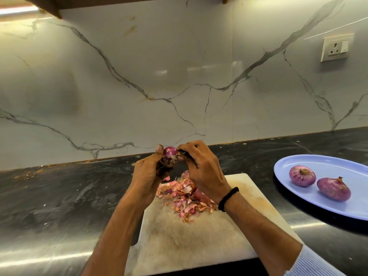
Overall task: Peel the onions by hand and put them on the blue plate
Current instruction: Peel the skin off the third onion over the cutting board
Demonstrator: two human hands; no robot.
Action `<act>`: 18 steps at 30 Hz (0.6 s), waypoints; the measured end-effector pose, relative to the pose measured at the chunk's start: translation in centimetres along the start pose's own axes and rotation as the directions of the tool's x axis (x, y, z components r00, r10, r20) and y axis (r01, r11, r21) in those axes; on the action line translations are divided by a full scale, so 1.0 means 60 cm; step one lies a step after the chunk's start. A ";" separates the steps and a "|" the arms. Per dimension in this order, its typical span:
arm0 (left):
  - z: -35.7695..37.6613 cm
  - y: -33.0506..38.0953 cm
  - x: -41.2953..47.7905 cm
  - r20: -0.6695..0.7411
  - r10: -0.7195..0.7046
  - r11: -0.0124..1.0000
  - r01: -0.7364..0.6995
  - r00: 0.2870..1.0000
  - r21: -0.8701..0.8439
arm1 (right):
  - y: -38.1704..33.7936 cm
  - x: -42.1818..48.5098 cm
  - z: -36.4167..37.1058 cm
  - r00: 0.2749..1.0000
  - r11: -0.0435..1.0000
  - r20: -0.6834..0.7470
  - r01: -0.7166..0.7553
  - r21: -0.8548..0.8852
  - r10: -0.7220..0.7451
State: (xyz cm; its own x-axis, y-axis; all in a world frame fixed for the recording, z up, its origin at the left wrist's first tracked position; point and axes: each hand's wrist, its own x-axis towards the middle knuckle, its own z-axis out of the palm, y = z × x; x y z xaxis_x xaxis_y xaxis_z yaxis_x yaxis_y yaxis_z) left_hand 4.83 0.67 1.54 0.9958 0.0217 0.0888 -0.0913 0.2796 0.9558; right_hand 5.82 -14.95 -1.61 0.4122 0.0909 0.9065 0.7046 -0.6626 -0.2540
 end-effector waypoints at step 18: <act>0.008 0.004 -0.008 -0.011 -0.055 0.997 0.054 0.998 -0.057 | 0.003 0.000 0.003 1.000 1.000 -0.010 0.000 -0.021 0.000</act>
State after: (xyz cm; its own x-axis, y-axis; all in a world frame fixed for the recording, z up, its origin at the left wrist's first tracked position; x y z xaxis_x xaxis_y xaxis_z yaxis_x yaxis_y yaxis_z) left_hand 4.35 0.27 1.89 0.9993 0.0171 0.0327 -0.0366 0.3342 0.9418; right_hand 6.05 -14.93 -1.74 0.4065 0.0840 0.9098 0.6926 -0.6777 -0.2469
